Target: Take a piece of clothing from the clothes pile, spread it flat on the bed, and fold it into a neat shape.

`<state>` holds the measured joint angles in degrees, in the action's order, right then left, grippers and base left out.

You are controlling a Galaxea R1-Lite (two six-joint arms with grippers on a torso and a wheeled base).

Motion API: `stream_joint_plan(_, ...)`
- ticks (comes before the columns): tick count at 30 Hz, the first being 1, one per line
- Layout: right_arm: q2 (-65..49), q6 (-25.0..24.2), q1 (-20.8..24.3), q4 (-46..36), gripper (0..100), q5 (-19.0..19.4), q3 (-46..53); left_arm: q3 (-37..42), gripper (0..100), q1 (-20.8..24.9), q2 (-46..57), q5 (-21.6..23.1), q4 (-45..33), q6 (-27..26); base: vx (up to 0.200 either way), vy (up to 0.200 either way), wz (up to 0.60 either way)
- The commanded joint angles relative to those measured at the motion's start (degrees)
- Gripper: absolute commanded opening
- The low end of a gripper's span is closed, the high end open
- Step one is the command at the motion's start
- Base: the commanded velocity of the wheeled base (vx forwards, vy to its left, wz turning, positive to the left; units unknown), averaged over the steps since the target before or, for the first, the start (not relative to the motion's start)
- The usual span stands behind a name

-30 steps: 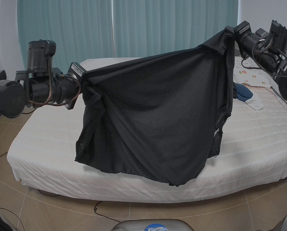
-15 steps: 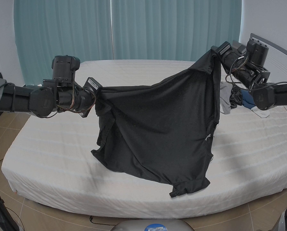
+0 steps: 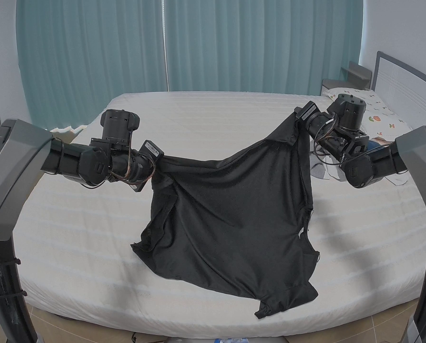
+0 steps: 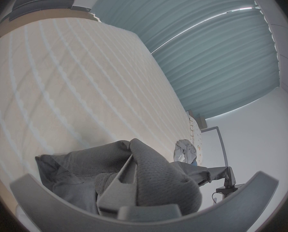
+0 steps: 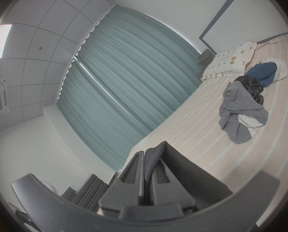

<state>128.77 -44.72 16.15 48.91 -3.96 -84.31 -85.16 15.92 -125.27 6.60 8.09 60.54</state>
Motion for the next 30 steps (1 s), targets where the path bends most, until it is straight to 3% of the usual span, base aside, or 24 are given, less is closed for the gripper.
stream_joint_plan(1, 5.6, 0.2, -0.6, 1.2, 0, -0.7, -0.3, -2.9, 0, 0.0, -6.0, 0.0, 0.0, 0.6, 0.000, 0.000, 0.00)
stream_joint_plan(8, 11.4, 0.4, -1.5, 1.1, 0, -2.4, -4.5, -7.5, 0, -0.6, -10.9, 0.1, 0.0, 2.9, 0.000, 0.000, 0.00)
stream_joint_plan(9, 12.2, 0.4, -1.5, 0.9, 100, -2.4, -4.7, -8.1, 0, -0.7, -11.8, 0.1, -0.1, 3.0, 0.000, 0.000, 0.00)
stream_joint_plan(10, 13.1, 0.5, -1.5, 0.9, 100, -2.4, -4.9, -8.7, 100, -0.8, -12.7, 0.1, -0.1, 3.0, 0.000, 0.000, 0.00)
stream_joint_plan(17, 17.8, 1.1, -1.4, 0.9, 100, -2.3, -5.3, -10.9, 100, -1.3, -16.2, -0.1, -2.5, 3.1, 0.000, 0.000, 0.00)
stream_joint_plan(23, 17.5, 1.8, -4.9, -5.5, 100, -1.8, -2.6, -11.6, 100, -4.7, -16.1, 0.0, -7.3, 3.1, 0.000, 0.000, 0.00)
stream_joint_plan(30, 16.5, 0.8, -7.5, -4.8, 100, -1.3, -2.7, -18.1, 100, -8.7, -17.5, -0.2, -11.5, 5.0, 0.000, 0.000, 0.00)
